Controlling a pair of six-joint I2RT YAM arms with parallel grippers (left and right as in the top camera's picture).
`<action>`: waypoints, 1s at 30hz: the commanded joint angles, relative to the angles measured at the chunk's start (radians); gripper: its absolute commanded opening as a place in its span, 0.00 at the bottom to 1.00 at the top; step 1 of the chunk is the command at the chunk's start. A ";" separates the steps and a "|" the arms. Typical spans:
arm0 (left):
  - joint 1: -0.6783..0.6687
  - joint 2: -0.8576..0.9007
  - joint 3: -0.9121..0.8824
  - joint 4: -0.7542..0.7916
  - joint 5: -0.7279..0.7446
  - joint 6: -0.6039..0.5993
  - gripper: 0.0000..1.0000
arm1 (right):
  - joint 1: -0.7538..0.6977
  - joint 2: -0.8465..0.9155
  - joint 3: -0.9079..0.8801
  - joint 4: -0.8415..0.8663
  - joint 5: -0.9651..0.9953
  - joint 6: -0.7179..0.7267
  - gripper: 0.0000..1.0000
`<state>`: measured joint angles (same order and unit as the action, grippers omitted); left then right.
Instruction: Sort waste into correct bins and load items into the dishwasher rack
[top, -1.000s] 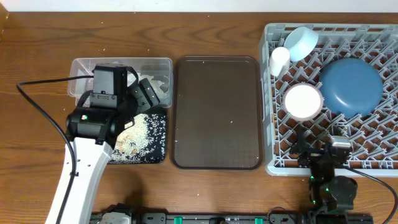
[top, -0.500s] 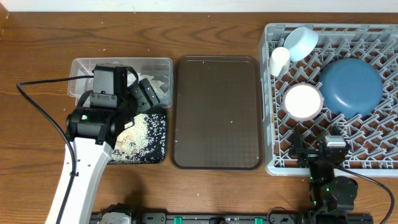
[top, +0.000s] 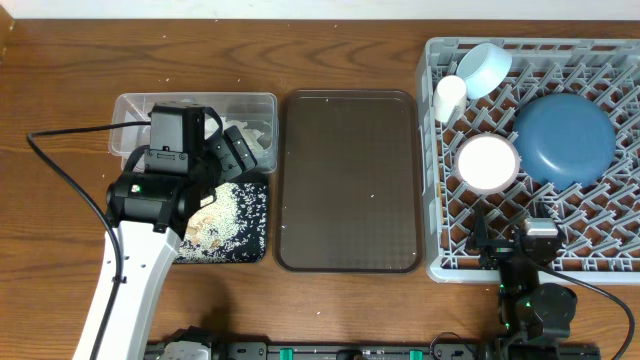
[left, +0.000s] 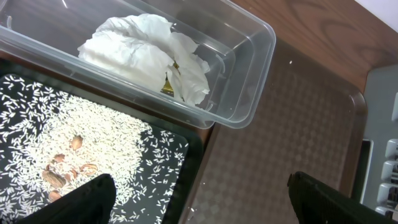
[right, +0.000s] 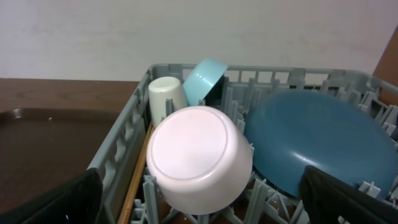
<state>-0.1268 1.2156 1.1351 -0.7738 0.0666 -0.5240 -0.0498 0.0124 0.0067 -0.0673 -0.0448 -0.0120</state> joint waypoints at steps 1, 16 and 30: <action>0.003 -0.007 0.021 0.001 -0.019 0.002 0.91 | -0.004 -0.007 -0.001 -0.003 -0.008 -0.011 0.99; -0.001 -0.007 0.021 0.001 -0.019 0.003 0.98 | -0.004 -0.007 -0.001 -0.003 -0.008 -0.011 0.99; -0.001 -0.328 -0.183 -0.006 -0.090 -0.002 0.98 | -0.004 -0.007 -0.001 -0.003 -0.008 -0.012 0.99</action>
<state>-0.1272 0.9817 1.0122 -0.7776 -0.0147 -0.5240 -0.0498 0.0124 0.0067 -0.0666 -0.0463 -0.0120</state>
